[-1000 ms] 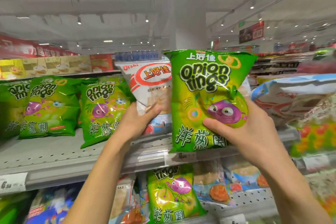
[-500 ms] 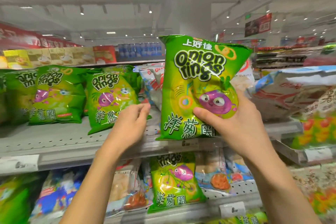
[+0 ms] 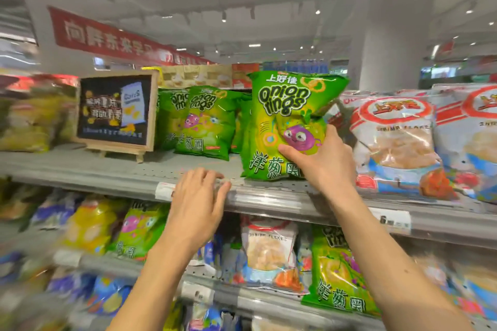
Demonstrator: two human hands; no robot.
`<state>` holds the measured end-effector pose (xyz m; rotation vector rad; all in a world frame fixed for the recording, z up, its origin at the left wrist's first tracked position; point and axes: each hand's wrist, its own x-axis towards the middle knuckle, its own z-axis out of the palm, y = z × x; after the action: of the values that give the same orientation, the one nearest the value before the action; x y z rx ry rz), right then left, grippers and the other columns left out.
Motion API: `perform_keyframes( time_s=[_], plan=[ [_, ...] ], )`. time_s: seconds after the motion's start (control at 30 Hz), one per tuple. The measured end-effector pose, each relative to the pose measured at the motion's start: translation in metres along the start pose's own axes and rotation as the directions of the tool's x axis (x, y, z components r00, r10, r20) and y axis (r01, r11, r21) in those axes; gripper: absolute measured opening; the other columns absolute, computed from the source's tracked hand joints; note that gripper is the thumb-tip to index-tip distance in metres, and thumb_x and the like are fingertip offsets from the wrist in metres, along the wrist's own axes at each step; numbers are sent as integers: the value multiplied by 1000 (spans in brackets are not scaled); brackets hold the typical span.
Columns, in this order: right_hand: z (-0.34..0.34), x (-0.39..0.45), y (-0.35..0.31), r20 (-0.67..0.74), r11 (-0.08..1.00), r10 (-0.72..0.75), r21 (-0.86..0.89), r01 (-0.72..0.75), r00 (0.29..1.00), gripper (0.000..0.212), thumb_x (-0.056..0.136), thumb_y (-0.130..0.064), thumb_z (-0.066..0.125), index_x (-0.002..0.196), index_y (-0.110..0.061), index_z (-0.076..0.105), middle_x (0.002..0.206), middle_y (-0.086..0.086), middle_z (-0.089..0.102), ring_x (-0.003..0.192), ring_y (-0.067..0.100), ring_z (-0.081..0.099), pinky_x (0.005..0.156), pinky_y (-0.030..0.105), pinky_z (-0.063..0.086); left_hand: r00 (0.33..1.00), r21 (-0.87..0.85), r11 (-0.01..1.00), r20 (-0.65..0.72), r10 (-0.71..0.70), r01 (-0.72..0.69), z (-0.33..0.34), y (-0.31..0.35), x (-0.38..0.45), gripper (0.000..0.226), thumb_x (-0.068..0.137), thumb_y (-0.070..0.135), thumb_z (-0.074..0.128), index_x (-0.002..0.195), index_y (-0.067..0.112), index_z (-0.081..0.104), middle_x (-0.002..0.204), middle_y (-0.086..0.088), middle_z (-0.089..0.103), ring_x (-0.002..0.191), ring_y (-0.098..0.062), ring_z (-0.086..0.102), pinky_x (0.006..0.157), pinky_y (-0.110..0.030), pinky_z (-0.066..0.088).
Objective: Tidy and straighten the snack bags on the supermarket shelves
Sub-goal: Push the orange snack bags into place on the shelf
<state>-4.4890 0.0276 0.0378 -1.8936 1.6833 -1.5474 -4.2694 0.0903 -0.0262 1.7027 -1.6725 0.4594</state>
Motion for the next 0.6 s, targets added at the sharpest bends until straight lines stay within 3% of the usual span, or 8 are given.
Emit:
perform_keyframes(
  time_s=[0.17, 0.3, 0.43, 0.53, 0.6],
  plan=[
    [13, 3, 9, 38, 997, 77, -14, -77, 996, 88, 64, -74, 79, 128, -21, 53, 128, 13, 66, 121, 36, 59, 96, 46, 51, 997, 5, 998, -33, 64, -64, 10, -7, -2, 39, 97, 45, 44, 111, 13, 61, 100, -6, 57, 97, -30, 52, 89, -45, 44],
    [18, 4, 11, 137, 994, 103, -46, -98, 985, 91, 65, -78, 74, 131, -19, 52, 131, 11, 65, 124, 34, 58, 99, 42, 49, 993, -26, 995, -57, 99, -101, 14, -12, -6, 39, 96, 47, 47, 114, 14, 59, 104, -5, 55, 99, -30, 50, 94, -50, 44],
    [15, 1, 6, 173, 976, 163, -172, -133, 971, 104, 61, -89, 65, 135, -18, 48, 135, 13, 61, 125, 36, 56, 101, 47, 49, 994, -92, 992, -76, 74, -81, 17, -8, -9, 41, 94, 43, 53, 117, 8, 59, 106, -9, 55, 105, -33, 49, 101, -57, 41],
    [14, -8, 5, 113, 973, 135, -202, -110, 984, 101, 63, -89, 63, 134, -19, 47, 133, 13, 62, 123, 36, 58, 99, 48, 50, 998, -155, 987, -53, 43, -51, 19, -2, -13, 44, 97, 39, 58, 125, 6, 55, 120, -12, 53, 122, -35, 47, 115, -58, 26],
    [12, -15, 4, 51, 986, 57, -163, -48, 997, 94, 68, -81, 68, 137, -21, 48, 131, 9, 65, 121, 33, 60, 97, 46, 50, 1000, -195, 981, 2, 16, -15, 19, 2, -16, 54, 96, 44, 55, 135, 8, 49, 134, -12, 46, 138, -32, 36, 121, -55, 11]
  ],
)
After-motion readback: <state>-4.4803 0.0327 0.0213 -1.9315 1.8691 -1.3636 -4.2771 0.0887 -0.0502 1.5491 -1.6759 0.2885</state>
